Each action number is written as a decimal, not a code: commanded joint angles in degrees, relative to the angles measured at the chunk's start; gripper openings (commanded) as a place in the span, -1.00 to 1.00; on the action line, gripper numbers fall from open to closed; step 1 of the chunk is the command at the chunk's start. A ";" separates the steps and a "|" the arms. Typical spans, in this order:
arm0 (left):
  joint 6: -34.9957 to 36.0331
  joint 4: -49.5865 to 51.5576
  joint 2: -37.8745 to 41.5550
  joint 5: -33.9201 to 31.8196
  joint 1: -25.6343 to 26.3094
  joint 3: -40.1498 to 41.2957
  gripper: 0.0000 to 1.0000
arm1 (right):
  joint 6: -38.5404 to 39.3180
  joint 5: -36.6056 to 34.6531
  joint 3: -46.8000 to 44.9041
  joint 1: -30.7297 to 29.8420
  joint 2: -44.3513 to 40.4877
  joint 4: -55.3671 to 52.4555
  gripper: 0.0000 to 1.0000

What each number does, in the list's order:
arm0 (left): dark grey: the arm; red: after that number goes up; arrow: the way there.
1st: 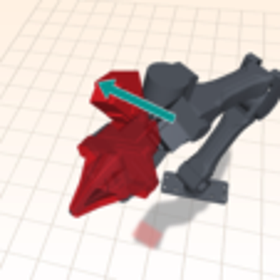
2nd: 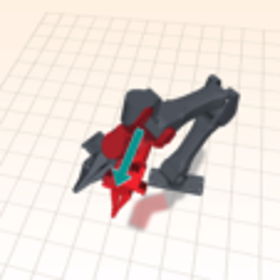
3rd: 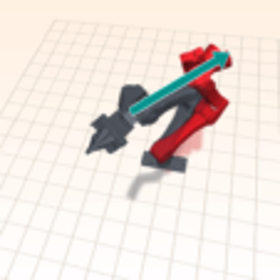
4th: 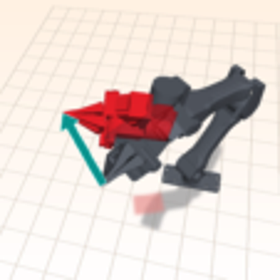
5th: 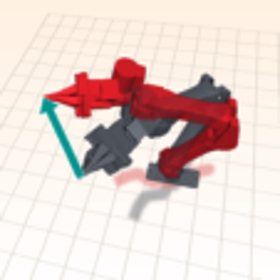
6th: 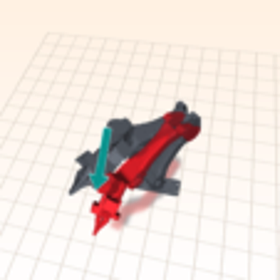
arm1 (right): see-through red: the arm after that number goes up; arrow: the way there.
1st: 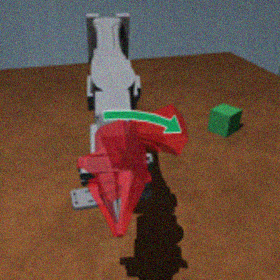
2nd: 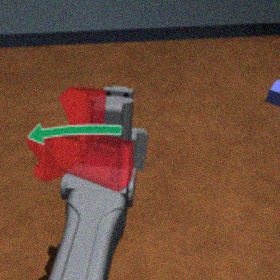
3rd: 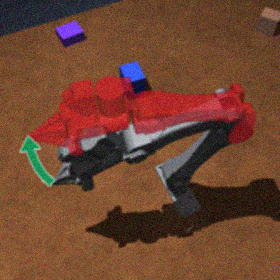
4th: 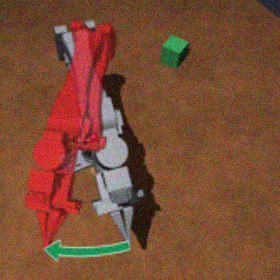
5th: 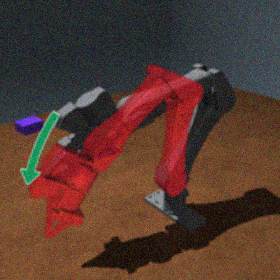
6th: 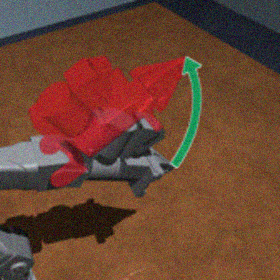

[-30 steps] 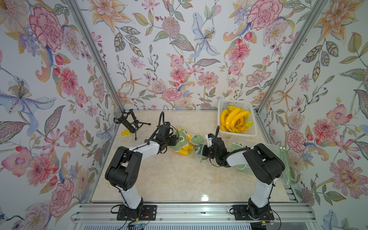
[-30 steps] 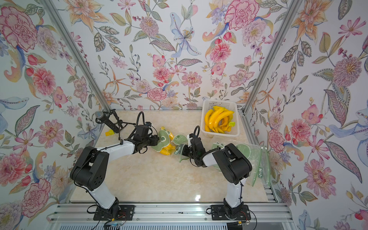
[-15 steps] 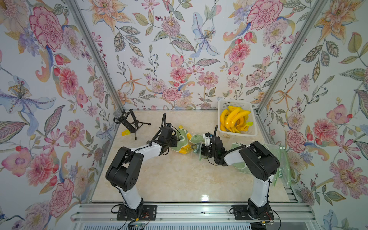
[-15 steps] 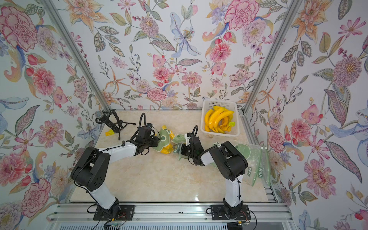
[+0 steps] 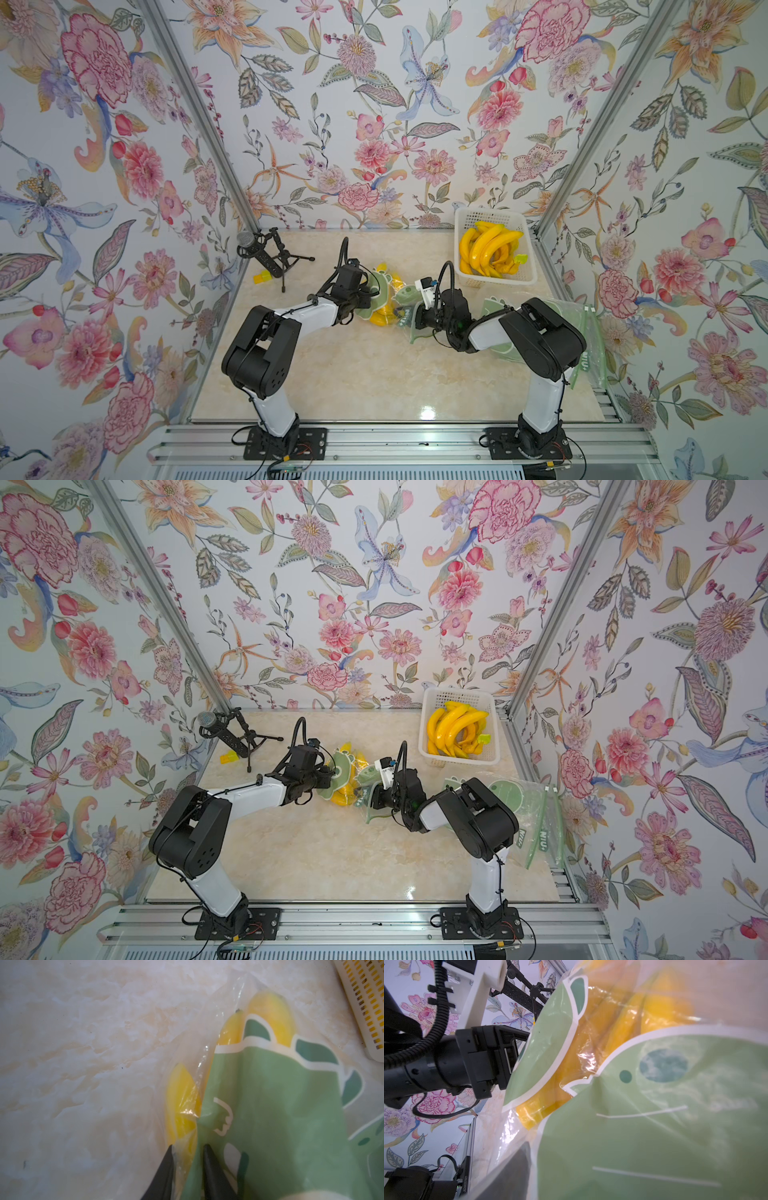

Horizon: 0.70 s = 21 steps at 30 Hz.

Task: Open the zip-top bag and take out the banana
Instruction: Pick up the banana from the zipper food storage bag.

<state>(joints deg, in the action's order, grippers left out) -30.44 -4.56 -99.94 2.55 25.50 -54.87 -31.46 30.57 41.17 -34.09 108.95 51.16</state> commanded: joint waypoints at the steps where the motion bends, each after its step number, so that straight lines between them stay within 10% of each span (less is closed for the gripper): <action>1: 0.54 2.63 -0.17 -0.09 -0.17 -0.14 -0.55 | 7.18 2.06 -0.39 -1.04 -2.19 -4.00 0.07; 21: 1.77 4.29 1.22 -1.47 -2.92 0.12 -1.00 | 19.71 -5.22 -2.99 -5.64 -9.13 -12.77 -0.58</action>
<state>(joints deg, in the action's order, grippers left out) -29.15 -2.98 -99.85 2.55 23.83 -54.94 -14.04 25.45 39.35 -39.53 101.56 37.74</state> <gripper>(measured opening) 0.052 0.214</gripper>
